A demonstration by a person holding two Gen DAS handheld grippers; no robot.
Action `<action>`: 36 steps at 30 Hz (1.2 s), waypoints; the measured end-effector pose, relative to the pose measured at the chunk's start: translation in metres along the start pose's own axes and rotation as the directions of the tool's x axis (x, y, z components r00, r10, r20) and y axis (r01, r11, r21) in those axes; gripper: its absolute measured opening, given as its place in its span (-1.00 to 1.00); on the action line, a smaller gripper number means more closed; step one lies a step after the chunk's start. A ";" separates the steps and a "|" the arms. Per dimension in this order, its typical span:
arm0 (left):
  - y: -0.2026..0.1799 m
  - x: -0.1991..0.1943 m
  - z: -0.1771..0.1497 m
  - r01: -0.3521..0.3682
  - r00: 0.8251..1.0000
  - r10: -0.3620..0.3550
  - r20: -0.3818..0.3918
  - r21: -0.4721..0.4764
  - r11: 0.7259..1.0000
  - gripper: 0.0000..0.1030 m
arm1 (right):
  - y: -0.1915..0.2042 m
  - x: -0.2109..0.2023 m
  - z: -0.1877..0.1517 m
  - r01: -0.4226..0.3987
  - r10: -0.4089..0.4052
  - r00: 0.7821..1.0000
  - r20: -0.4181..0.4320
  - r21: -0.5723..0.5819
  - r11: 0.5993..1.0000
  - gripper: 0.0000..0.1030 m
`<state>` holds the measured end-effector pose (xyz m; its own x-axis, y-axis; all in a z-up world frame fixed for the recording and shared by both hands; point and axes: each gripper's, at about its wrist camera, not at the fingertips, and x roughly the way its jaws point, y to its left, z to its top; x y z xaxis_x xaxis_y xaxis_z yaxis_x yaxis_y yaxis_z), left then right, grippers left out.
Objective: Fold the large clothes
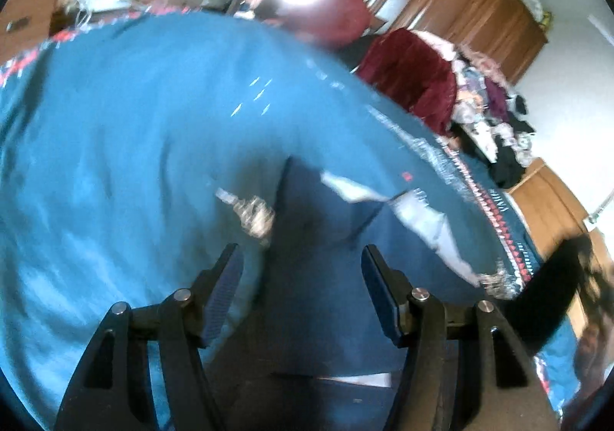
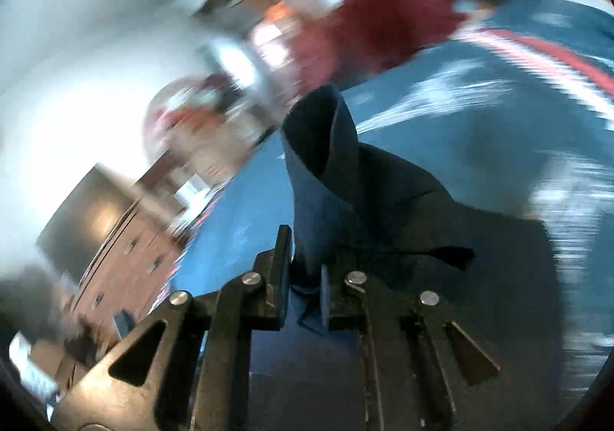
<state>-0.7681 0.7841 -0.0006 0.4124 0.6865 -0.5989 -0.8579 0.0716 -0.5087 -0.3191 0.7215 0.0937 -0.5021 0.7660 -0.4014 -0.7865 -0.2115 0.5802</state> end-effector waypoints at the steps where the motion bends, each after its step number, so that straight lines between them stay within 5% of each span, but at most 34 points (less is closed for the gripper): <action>1: -0.003 -0.006 0.005 0.008 1.000 -0.008 0.006 0.014 1.000 0.28 | 0.025 0.032 -0.012 -0.044 0.043 0.998 -0.036 -0.027 0.999 -0.73; 5: 0.011 -0.024 0.015 -0.019 0.999 0.019 0.038 -0.004 1.000 0.34 | 0.072 0.118 -0.079 -0.114 0.099 0.964 -0.246 -0.049 0.992 -0.42; 10: 0.048 -0.024 -0.004 -0.060 0.998 0.059 -0.017 -0.053 0.997 0.36 | 0.047 0.075 -0.128 -0.084 0.074 0.963 -0.261 -0.028 0.996 -0.01; 13: 0.054 -0.018 -0.021 -0.073 0.995 0.070 -0.072 -0.043 0.996 0.36 | -0.005 0.035 -0.136 0.065 -0.072 0.967 -0.243 -0.036 0.997 0.04; 18: 0.019 -0.010 -0.032 -0.018 0.993 0.022 -0.114 0.037 0.999 0.35 | -0.097 -0.016 -0.129 0.267 -0.246 0.942 -0.230 0.067 0.961 0.03; 24: -0.070 0.044 -0.026 0.143 0.973 -0.104 -0.207 0.181 0.973 0.36 | -0.130 -0.026 -0.123 0.296 -0.269 0.942 -0.201 0.115 0.948 0.03; 27: -0.079 0.077 -0.026 -0.079 0.976 0.126 -0.176 0.253 0.964 0.25 | -0.141 -0.025 -0.139 0.332 -0.299 0.924 -0.240 0.112 0.936 0.03; 28: -0.071 0.082 -0.023 -0.112 0.974 0.151 -0.168 0.225 0.968 0.27 | -0.142 -0.025 -0.144 0.330 -0.296 0.923 -0.245 0.111 0.937 0.02; 31: -0.046 0.081 -0.023 -0.112 0.971 0.135 -0.195 0.127 0.986 0.28 | -0.147 -0.030 -0.155 0.309 -0.275 0.931 -0.240 0.114 0.944 0.02; 36: -0.038 0.074 -0.028 -0.034 0.973 0.060 -0.224 0.116 0.993 0.40 | -0.151 -0.032 -0.159 0.291 -0.259 0.939 -0.225 0.123 0.949 0.11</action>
<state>-0.6962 0.8113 -0.0429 0.4186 0.5100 -0.7515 -0.9013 0.1320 -0.4126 -0.2417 0.6327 -0.0934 -0.3492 0.6376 -0.6867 -0.8481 0.0966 0.5210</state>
